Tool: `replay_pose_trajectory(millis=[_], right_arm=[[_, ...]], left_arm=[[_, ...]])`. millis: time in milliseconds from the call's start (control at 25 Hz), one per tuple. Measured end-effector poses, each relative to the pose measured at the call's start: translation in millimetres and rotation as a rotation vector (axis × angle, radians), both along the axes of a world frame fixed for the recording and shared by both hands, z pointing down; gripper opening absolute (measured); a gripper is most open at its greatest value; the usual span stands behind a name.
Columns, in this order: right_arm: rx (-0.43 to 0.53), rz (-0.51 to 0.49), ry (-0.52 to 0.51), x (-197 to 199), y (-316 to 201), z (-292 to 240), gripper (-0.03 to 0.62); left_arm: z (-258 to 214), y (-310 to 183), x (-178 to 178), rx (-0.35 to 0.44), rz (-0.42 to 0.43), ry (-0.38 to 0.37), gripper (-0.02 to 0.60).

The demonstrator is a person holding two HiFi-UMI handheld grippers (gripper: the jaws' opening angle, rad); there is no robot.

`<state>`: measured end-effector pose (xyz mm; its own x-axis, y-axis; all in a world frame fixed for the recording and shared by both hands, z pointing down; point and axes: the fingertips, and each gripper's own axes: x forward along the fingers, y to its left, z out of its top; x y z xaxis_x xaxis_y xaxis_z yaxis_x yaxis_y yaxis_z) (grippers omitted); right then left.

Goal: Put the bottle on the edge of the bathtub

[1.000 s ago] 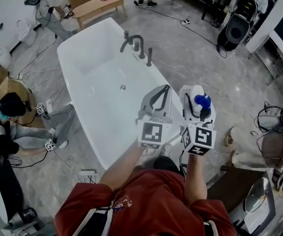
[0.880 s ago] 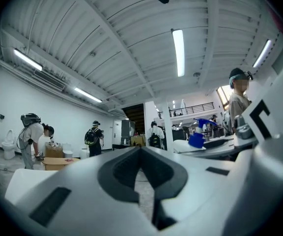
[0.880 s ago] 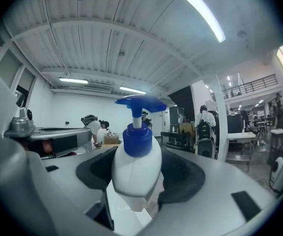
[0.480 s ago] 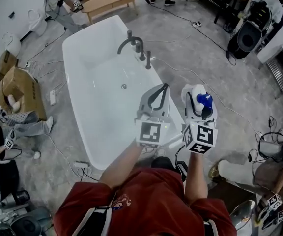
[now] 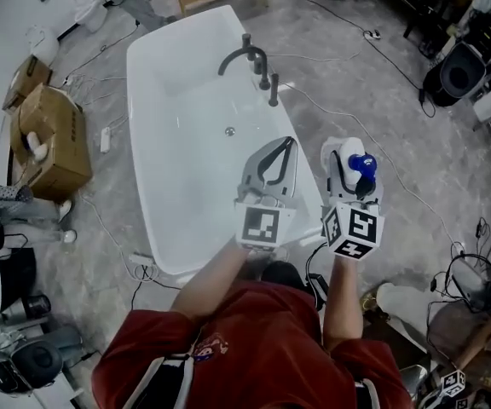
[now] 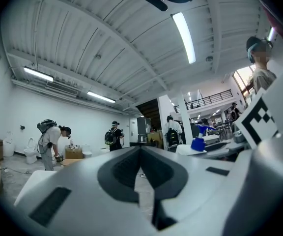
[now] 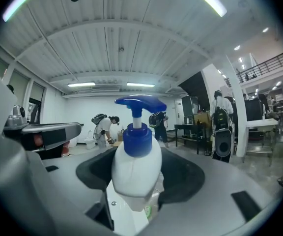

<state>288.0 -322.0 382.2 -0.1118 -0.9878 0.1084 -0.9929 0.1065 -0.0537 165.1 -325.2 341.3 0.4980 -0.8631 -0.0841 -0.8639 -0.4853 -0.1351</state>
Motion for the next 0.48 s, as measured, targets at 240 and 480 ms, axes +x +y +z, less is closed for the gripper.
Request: replay_pose_trajectory(millis=[240, 480], right_arm=[[-0.033, -0.037, 0.014, -8.8, -14.2, 38.4, 0.275], [-0.107, -0.041, 0.032, -19.9, -26.3, 81.6, 0.275]], left_arm=[[15.3, -11.2, -11.6, -0.028, -0.041, 0.062, 0.015], [26.0, -14.4, -31.7, -0.025, -0.066, 0.086, 0.015]])
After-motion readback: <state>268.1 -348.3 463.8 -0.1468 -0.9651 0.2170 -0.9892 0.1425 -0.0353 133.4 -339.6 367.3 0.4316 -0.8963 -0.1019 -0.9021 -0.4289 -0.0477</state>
